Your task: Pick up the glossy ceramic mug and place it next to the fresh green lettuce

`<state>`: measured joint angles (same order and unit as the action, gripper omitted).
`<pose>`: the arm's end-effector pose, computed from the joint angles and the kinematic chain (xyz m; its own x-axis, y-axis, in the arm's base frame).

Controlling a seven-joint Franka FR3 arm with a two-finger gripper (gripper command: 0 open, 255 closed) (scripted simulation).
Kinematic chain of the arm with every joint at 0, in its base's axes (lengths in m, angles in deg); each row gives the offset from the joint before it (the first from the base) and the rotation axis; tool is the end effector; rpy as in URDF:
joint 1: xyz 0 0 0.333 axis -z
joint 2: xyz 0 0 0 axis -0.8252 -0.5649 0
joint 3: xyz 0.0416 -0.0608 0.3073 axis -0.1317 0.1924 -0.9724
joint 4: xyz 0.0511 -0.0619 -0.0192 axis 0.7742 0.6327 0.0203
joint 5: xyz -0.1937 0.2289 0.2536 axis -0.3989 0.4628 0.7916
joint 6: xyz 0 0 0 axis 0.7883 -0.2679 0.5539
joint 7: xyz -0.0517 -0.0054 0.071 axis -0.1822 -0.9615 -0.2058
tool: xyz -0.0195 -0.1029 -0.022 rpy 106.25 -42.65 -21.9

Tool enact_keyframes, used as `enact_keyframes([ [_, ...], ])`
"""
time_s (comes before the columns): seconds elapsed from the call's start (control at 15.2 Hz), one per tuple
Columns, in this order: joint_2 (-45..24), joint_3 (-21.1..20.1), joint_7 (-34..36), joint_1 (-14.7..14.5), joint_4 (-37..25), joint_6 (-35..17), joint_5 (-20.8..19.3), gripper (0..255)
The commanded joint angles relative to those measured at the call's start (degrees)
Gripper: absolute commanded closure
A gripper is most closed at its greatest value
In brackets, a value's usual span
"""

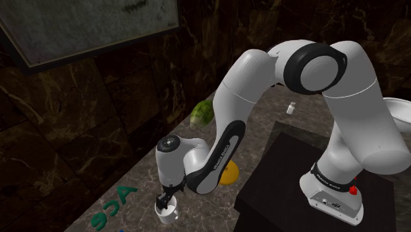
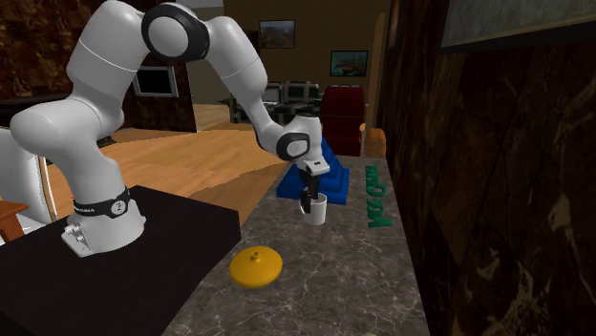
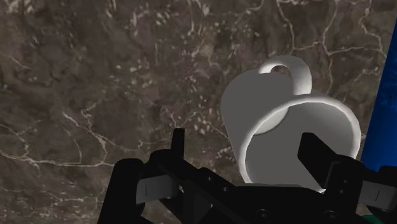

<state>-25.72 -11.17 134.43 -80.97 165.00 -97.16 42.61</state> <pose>0.4463 0.4100 0.1323 0.9983 0.0383 0.0435 0.0410 -0.9971 -0.0642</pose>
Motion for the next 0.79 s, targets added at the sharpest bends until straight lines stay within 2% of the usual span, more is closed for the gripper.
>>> enact_keyframes([
  [0.0,-1.6,0.7,0.3,-0.5,-0.6,-1.0,-0.5,0],
  [0.59,-2.7,1.2,0.6,-0.9,-1.2,-1.6,-0.9,0],
  [0.66,-2.7,1.2,0.6,-0.9,-1.2,-1.6,-0.9,255],
  [0.73,-2.7,1.2,0.6,-0.9,-1.2,-1.6,-0.9,255],
])
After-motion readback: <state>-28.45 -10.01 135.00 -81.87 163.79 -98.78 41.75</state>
